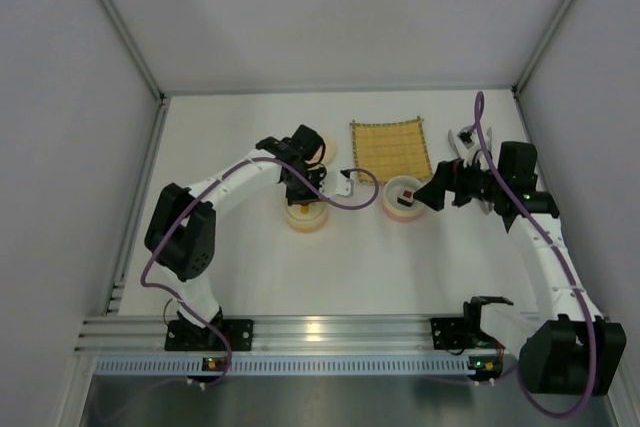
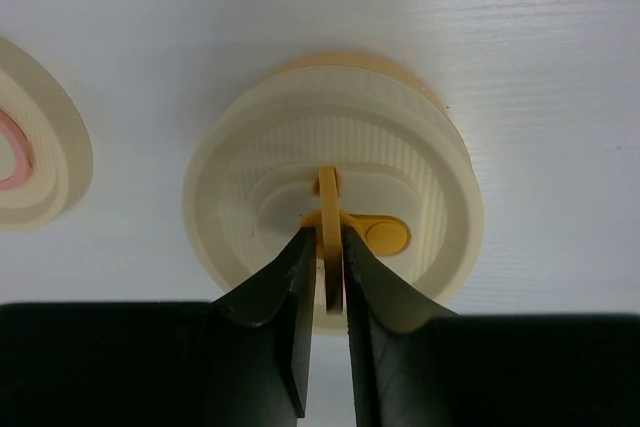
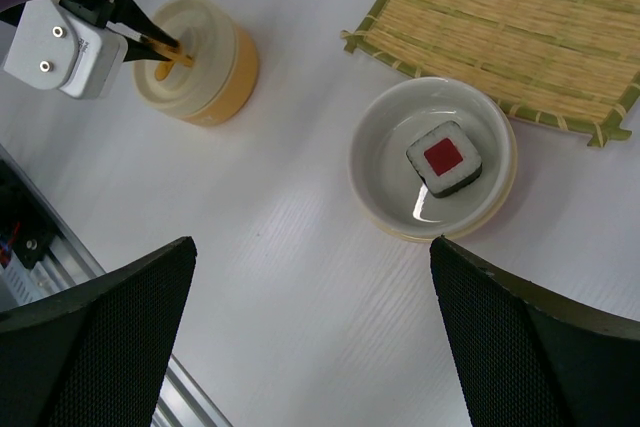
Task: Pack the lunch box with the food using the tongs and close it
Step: Screw the box lid onto the packing box.
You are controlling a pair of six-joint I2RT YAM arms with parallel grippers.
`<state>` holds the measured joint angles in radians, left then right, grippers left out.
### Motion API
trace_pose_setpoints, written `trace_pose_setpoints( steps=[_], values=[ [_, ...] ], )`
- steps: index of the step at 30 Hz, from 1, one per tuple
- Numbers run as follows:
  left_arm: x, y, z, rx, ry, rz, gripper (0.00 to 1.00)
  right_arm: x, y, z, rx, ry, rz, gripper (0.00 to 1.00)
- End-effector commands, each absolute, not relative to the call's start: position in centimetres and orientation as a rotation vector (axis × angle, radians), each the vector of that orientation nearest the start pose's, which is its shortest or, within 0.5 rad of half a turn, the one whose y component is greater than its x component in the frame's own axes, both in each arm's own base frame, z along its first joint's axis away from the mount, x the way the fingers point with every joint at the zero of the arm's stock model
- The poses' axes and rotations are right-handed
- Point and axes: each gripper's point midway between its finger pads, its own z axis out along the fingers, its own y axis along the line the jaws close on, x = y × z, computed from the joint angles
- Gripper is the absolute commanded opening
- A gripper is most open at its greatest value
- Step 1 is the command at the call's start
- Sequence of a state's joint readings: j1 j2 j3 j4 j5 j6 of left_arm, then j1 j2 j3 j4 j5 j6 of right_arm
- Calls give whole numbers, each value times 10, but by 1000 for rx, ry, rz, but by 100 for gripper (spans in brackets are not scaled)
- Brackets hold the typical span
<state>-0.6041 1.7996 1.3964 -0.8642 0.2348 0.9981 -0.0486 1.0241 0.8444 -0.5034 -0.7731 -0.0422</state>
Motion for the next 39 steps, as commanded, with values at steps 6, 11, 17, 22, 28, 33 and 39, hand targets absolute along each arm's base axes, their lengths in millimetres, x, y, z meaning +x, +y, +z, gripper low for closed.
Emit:
trace_pose_setpoints(
  steps=[6,11,17,22,28,33,39],
  values=[
    [261,-187,58,-2306,-2263,351,43,273,105,211,-422,2039,789,99],
    [263,-193,76,-2320,-2289,376,45,273,106,212,-421,2036,793,99],
    [267,-200,96,-2341,-2314,406,46,272,106,213,-424,2031,790,99],
    [272,-207,109,-2346,-2355,426,51,271,107,213,-425,2031,793,99],
    [277,-213,114,-2354,-2386,441,56,271,106,212,-425,2031,791,99],
    [285,-214,110,-2341,-2414,411,47,271,106,211,-428,2030,792,99],
    [301,-215,109,-2340,-2459,383,36,270,106,209,-427,2035,794,99]
  ],
)
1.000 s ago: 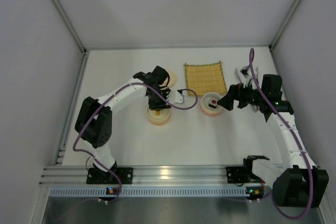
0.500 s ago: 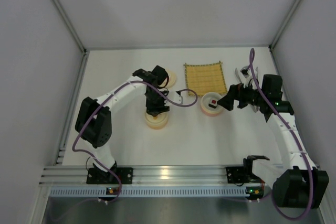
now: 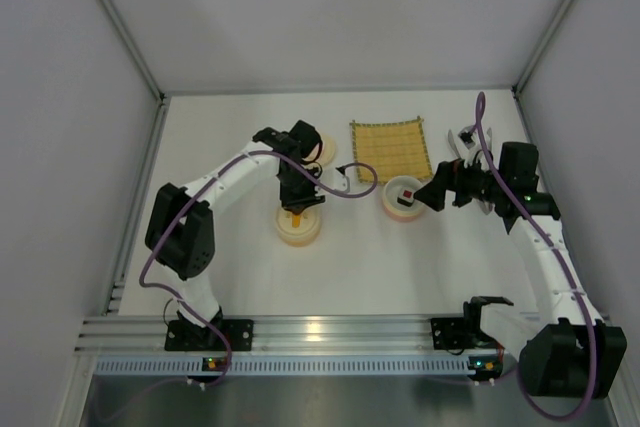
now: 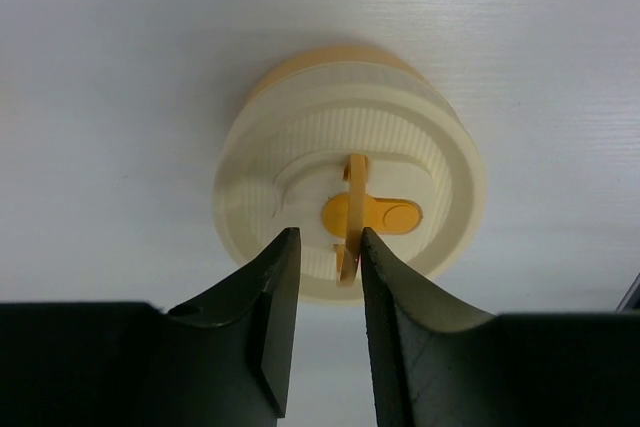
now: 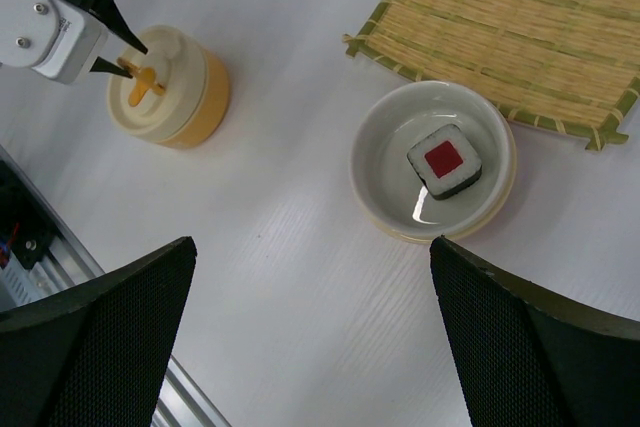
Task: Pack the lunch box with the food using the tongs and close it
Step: Screw the box lid onto the packing box.
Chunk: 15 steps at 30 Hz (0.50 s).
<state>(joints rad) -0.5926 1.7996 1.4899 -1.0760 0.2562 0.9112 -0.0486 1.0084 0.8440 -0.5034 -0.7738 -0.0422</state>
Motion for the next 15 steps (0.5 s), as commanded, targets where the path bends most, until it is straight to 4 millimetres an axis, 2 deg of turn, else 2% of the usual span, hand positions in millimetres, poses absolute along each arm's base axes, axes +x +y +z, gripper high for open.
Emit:
trace_pose_setpoints(
  steps=[1,11,15],
  values=[
    [304,-214,107,1961,2072,-320,35,270,106,209,-426,2036,794,99],
    [323,-216,97,1929,2061,-261,34,271,106,207,-425,2040,796,99],
    [328,-218,92,1917,2066,-252,38,270,106,206,-425,2044,797,99]
  ],
)
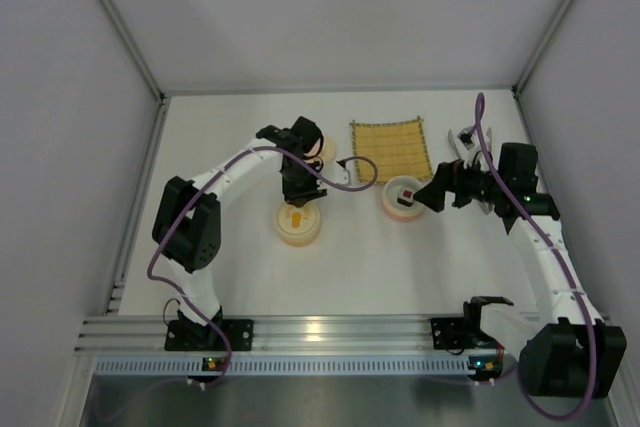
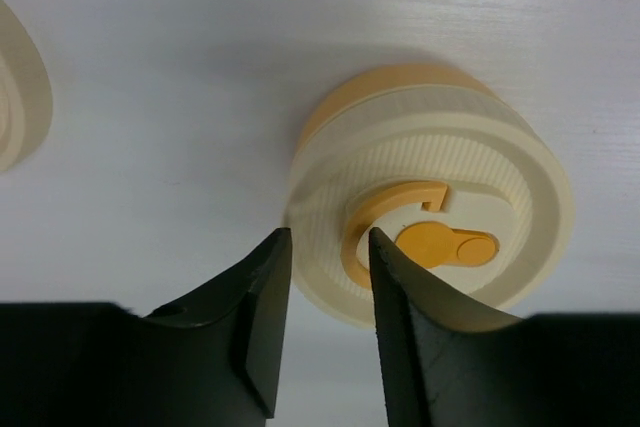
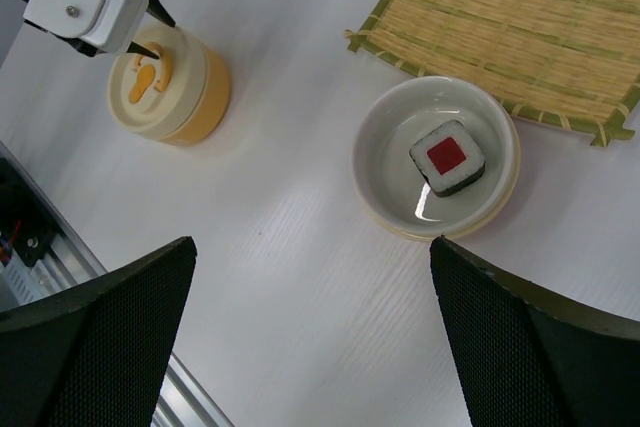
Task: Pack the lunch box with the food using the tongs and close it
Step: Screw the box lid onto the packing box, then move the box lid to the center of the board.
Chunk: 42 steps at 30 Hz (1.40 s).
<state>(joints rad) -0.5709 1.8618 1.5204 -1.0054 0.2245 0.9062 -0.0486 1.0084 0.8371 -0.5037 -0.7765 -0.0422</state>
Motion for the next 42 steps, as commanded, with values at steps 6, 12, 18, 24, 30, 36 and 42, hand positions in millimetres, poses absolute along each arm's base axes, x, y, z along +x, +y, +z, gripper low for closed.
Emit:
trace_pose_setpoints(
  steps=[6,12,18,24,30,36,42],
  values=[
    [330,-218,91,1912,2066,-235,54,270,107,207,-427,2041,800,99],
    [336,-219,106,1851,2061,-211,55,270,107,208,-427,2037,803,99],
    [336,-216,112,1819,2077,-187,52,269,108,210,-429,2030,805,100],
    [334,-213,98,1819,2115,-185,49,268,107,211,-431,2025,798,99],
    [329,-212,90,1840,2136,-208,45,268,107,209,-435,2030,795,99],
    [330,-219,123,1724,2162,-238,51,268,107,209,-433,2031,801,99],
    [314,-246,181,1403,2311,-468,55,268,107,210,-426,2031,798,99]
  ],
)
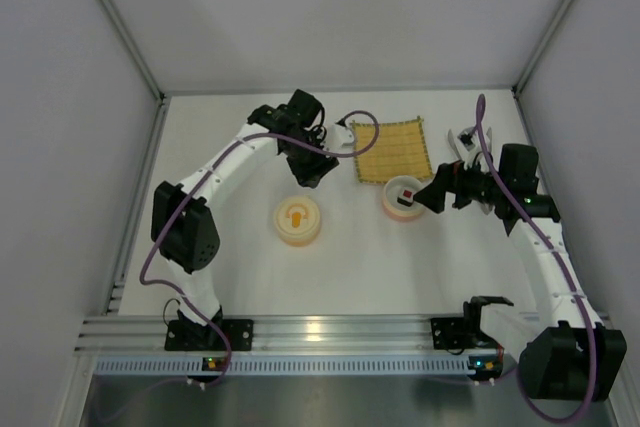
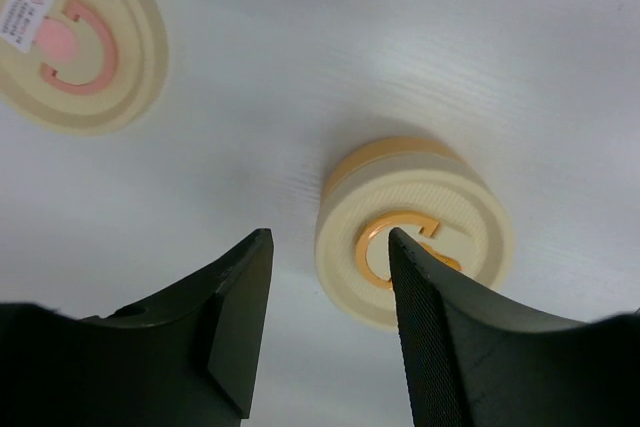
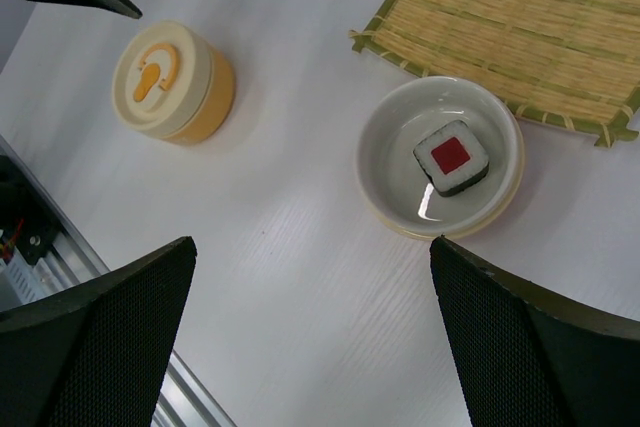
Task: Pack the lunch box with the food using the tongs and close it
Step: Move the box lid to the center of the board.
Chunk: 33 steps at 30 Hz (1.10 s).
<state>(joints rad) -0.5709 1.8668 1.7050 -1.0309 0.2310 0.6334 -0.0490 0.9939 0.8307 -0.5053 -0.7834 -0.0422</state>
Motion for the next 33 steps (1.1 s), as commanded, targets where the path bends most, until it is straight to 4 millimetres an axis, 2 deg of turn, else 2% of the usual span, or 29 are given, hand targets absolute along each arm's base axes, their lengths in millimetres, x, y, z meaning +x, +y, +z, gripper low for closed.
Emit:
trace_pose_setpoints(
  steps=[1,2,4,5,6,8,12,13,14,15,16,17,20,21,24,25,26,27,28,30,31,33],
  values=[
    [312,-248,181,1352,2340,-484,55,268,107,211,-425,2029,800,99],
    [305,-247,174,1259,2424,-502,55,269,107,211,-422,2031,800,99],
    [304,-240,164,1141,2509,-427,52,269,107,212,-421,2027,799,99],
    [310,-239,160,996,2566,-390,50,270,107,212,-420,2027,795,99],
    [316,-228,155,921,2600,-287,50,270,107,212,-417,2027,795,99],
    [327,-224,153,776,2616,-222,49,271,106,212,-412,2028,795,99],
    [376,-224,171,591,2472,-92,47,271,107,212,-415,2027,795,99],
    [392,-222,186,541,2423,-49,47,271,106,212,-414,2027,792,99],
    [404,-223,178,515,2431,-12,45,271,105,211,-412,2032,786,99],
    [413,-224,178,494,2426,4,44,271,105,210,-414,2033,780,100],
    [426,-227,190,457,2398,-4,44,271,105,210,-414,2033,780,99],
    [435,-229,174,458,2427,10,44,270,104,209,-413,2037,773,99],
    [461,-240,177,428,2388,-34,44,270,103,207,-412,2039,768,99],
    [470,-241,165,421,2398,-25,45,270,103,206,-412,2040,766,99],
    [500,-239,163,387,2353,-44,46,271,103,207,-413,2042,768,100],
    [512,-232,147,381,2372,-43,47,271,103,207,-414,2040,767,99],
    [521,-231,144,417,2360,-64,48,271,103,207,-414,2041,770,99],
    [532,-230,147,437,2345,-153,49,271,103,207,-415,2042,769,99],
    [538,-230,137,480,2344,-192,55,271,103,207,-416,2043,769,99],
    [551,-231,143,556,2275,-355,60,270,103,206,-419,2047,765,100],
    [557,-229,142,590,2250,-375,66,269,102,206,-418,2050,763,99],
    [564,-229,144,648,2195,-455,67,269,102,205,-420,2049,760,99]
  ],
)
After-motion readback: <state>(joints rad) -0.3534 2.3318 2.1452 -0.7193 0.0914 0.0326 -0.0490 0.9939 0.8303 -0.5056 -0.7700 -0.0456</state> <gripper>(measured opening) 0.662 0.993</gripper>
